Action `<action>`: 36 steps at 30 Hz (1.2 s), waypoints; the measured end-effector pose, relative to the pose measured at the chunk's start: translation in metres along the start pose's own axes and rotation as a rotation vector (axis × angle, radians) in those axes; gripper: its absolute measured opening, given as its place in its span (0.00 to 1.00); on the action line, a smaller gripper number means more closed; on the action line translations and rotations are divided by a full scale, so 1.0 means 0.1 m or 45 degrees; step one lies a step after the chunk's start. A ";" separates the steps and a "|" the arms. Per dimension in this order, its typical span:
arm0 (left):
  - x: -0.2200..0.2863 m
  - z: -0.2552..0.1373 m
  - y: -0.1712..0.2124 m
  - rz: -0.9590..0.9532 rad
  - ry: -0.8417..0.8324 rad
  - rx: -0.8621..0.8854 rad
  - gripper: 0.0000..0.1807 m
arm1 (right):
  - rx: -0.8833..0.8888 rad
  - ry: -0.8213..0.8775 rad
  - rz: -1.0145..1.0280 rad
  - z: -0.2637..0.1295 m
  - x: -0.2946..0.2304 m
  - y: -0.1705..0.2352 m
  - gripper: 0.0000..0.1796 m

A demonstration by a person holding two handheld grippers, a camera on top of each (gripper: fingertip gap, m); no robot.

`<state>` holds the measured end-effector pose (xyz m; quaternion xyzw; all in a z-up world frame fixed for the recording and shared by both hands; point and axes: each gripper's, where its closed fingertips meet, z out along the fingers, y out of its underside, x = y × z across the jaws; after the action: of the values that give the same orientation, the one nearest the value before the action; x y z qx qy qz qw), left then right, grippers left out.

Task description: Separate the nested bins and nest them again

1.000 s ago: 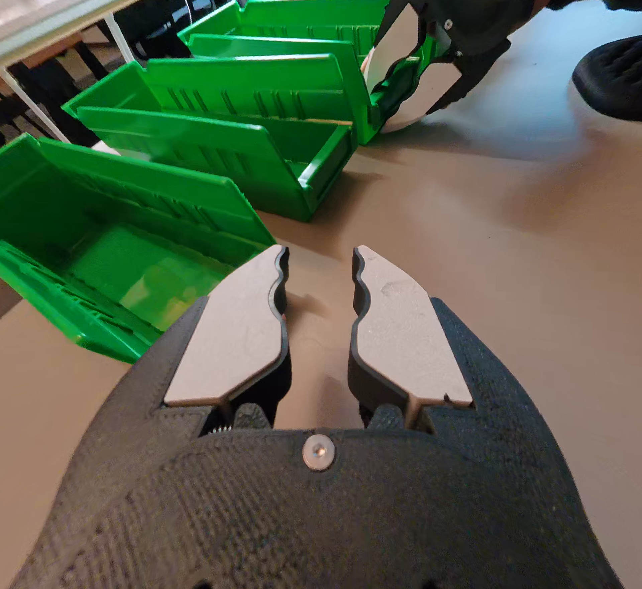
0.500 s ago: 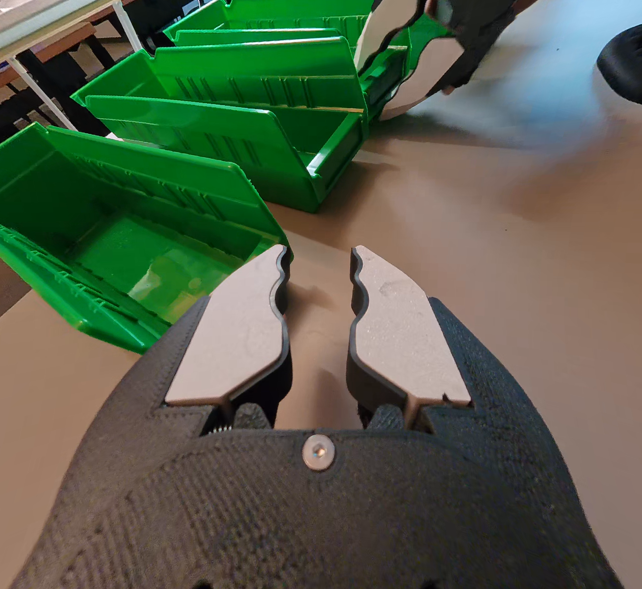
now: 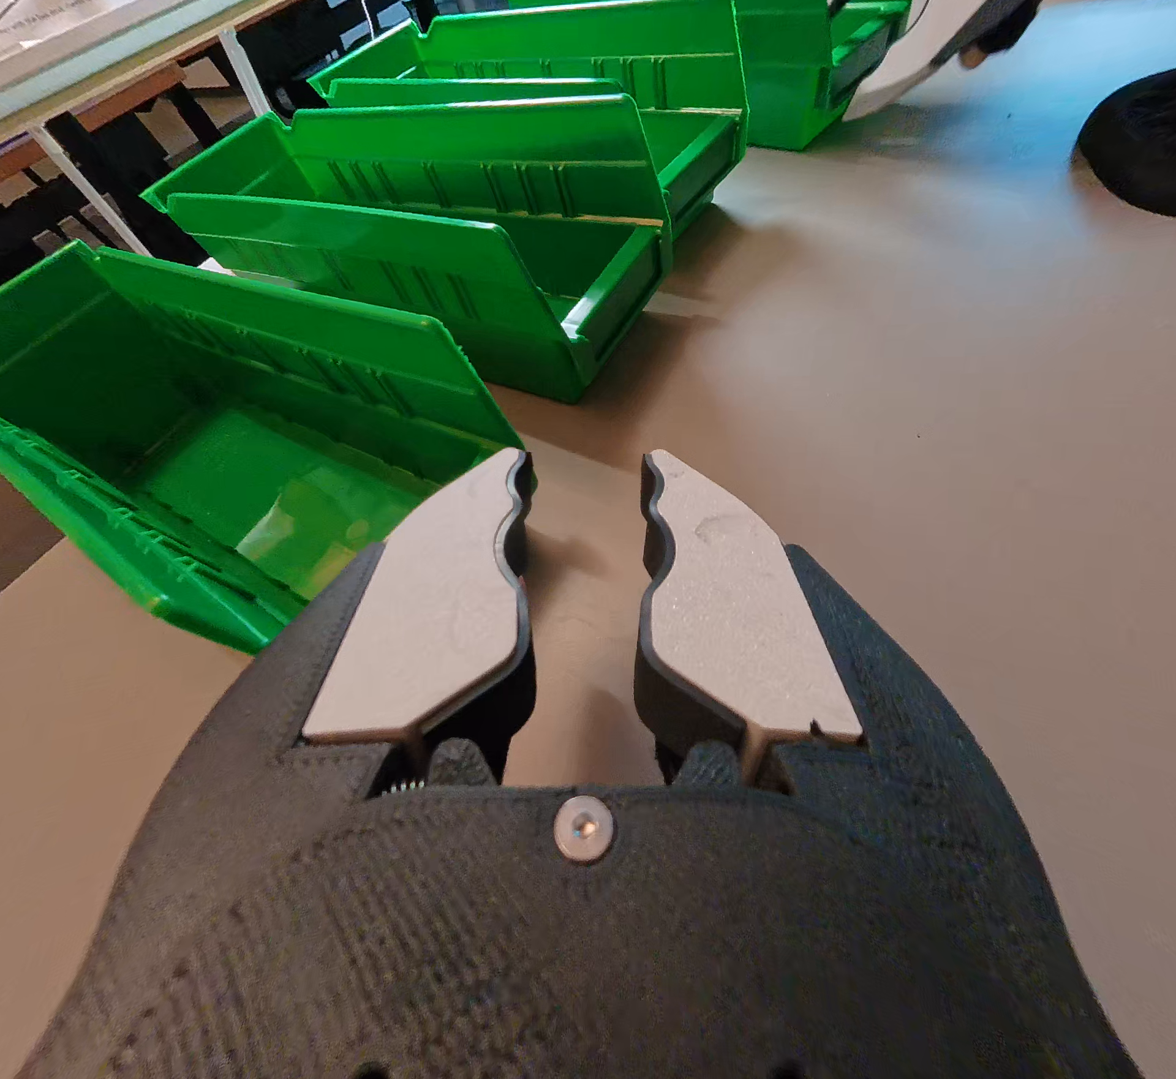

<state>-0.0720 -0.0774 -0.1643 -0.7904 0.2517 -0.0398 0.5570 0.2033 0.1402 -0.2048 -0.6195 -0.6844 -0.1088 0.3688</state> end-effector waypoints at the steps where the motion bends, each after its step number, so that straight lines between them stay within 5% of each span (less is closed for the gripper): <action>1: -0.02 -0.01 -0.01 -0.009 -0.009 0.005 0.18 | -0.027 0.014 -0.035 0.07 -0.01 0.02 0.27; 6: -0.06 -0.03 0.01 -0.038 -0.021 0.015 0.18 | 0.038 -0.009 -0.177 0.24 0.01 -0.14 0.17; 24: -0.05 -0.03 0.01 -0.027 -0.022 0.020 0.18 | 0.151 -0.016 -0.231 0.46 0.20 -0.35 0.19; 28: -0.11 -0.06 -0.04 -0.044 -0.065 0.054 0.18 | 0.293 -0.018 0.005 0.13 0.20 -0.42 0.30; 36: -0.31 -0.21 -0.23 -0.128 -0.228 0.182 0.20 | 0.737 -0.033 0.711 -0.75 0.12 -0.59 0.32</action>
<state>-0.0984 -0.0759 -0.1291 -0.7607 0.1578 -0.0148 0.6294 0.1769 0.0911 -0.1260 -0.6536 -0.4965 0.2006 0.5348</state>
